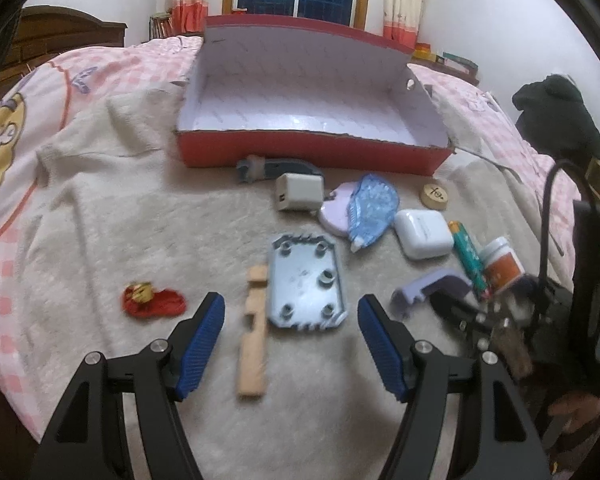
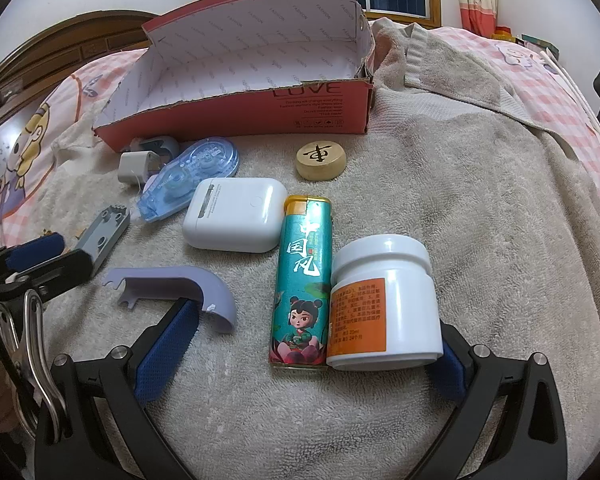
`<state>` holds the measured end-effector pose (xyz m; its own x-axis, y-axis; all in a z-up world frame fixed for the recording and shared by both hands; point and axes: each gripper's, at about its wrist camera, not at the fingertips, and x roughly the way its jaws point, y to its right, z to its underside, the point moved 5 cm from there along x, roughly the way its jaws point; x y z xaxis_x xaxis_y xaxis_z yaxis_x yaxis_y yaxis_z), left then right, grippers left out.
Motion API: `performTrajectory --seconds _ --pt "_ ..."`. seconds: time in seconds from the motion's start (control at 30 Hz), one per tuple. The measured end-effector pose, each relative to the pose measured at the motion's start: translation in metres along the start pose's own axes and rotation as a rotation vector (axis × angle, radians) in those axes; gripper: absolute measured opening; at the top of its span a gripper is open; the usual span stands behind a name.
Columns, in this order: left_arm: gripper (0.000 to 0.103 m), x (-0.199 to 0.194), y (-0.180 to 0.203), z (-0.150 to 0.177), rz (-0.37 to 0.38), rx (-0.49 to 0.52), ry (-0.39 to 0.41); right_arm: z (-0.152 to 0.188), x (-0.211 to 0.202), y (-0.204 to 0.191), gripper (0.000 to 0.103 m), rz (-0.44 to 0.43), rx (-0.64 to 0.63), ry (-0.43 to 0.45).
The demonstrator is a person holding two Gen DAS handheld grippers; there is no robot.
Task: Organize rigid objects
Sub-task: 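Lift the wooden block with the left tool and turn it crosswise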
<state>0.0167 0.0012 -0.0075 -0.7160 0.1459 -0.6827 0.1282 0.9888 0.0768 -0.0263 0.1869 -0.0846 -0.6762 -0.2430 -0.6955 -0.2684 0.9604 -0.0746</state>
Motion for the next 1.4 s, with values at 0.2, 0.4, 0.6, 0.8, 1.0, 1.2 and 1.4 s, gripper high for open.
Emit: performTrajectory --seconds 0.2,0.4,0.6,0.8,1.0,1.2,1.4 --pt "0.073 -0.007 -0.021 0.025 -0.07 0.009 -0.042 0.001 0.0 0.001 0.103 -0.003 0.002 0.001" --pt "0.073 -0.002 -0.039 0.023 -0.208 0.019 -0.033 0.001 0.0 0.0 0.103 -0.002 0.001 0.0" --pt "0.073 0.001 -0.065 0.016 -0.275 -0.035 -0.036 0.001 0.0 0.001 0.103 -0.001 0.0 0.0" --pt "0.073 -0.004 -0.065 0.023 -0.102 -0.217 -0.092 0.001 0.0 0.0 0.103 0.0 0.0 -0.001" --pt "0.085 0.01 -0.059 0.012 -0.11 -0.336 -0.086 0.001 0.0 0.0 0.103 -0.002 0.0 0.0" --pt "0.089 0.021 -0.062 0.003 -0.145 -0.414 -0.075 0.001 0.0 0.0 0.103 -0.001 0.0 -0.001" --pt "0.093 0.024 -0.058 -0.001 -0.189 -0.45 -0.09 0.001 0.0 0.0 0.103 -0.001 0.0 -0.001"
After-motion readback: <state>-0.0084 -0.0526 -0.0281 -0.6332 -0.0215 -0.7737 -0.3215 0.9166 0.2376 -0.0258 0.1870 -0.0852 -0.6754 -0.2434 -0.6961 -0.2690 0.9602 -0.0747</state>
